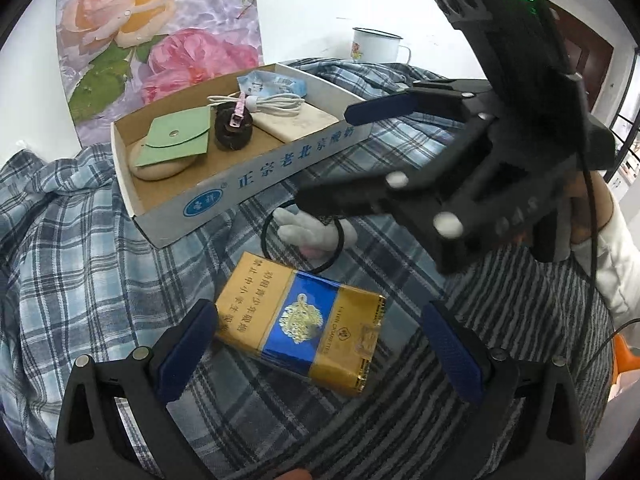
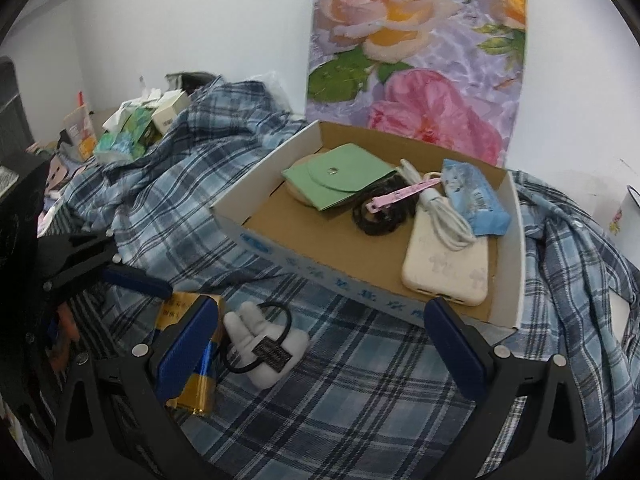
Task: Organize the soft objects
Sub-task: 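Lower the left tool onto the gold-and-blue box and grasp it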
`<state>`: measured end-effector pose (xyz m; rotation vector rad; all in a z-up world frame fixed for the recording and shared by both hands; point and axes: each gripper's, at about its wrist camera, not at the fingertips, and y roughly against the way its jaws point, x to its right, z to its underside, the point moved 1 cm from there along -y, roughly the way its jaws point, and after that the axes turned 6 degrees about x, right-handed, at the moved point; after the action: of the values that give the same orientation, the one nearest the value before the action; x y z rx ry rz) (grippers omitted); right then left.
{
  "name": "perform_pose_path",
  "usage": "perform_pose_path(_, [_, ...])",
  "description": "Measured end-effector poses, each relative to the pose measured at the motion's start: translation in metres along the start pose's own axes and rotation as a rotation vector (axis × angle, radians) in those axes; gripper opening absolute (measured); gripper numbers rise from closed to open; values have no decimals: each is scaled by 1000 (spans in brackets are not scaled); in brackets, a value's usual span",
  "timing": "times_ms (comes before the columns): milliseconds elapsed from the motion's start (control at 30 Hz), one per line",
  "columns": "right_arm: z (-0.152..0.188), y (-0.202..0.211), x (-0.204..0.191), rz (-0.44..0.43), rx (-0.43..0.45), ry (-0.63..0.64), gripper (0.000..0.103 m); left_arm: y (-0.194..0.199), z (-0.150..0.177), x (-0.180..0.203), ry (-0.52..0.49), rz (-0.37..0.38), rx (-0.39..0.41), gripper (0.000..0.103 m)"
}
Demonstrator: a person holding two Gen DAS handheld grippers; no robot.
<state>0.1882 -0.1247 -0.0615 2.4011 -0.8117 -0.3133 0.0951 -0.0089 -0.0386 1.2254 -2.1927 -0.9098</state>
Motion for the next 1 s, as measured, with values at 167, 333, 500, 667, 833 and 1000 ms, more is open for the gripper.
perform_pose_path(167, [4, -4, -12, -34, -25, 43, 102, -3, 0, -6, 13, -1, -1, 103])
perform_pose_path(333, [8, -11, -16, -48, -60, 51, 102, -9, 2, -13, 18, -59, -31, 103])
perform_pose_path(500, [10, -12, -17, -56, -68, 54, 102, -11, 4, -10, 0, -46, -44, 103])
perform_pose_path(667, [11, -14, -17, -71, -78, 50, 102, -18, 6, -6, -15, -47, -73, 103])
perform_pose_path(833, [14, -15, -24, -96, -98, 91, 86, -18, 6, -7, -7, -52, -71, 96])
perform_pose_path(1000, [17, -21, -23, -123, -122, 82, 80, -18, 5, -10, 3, -46, -67, 96])
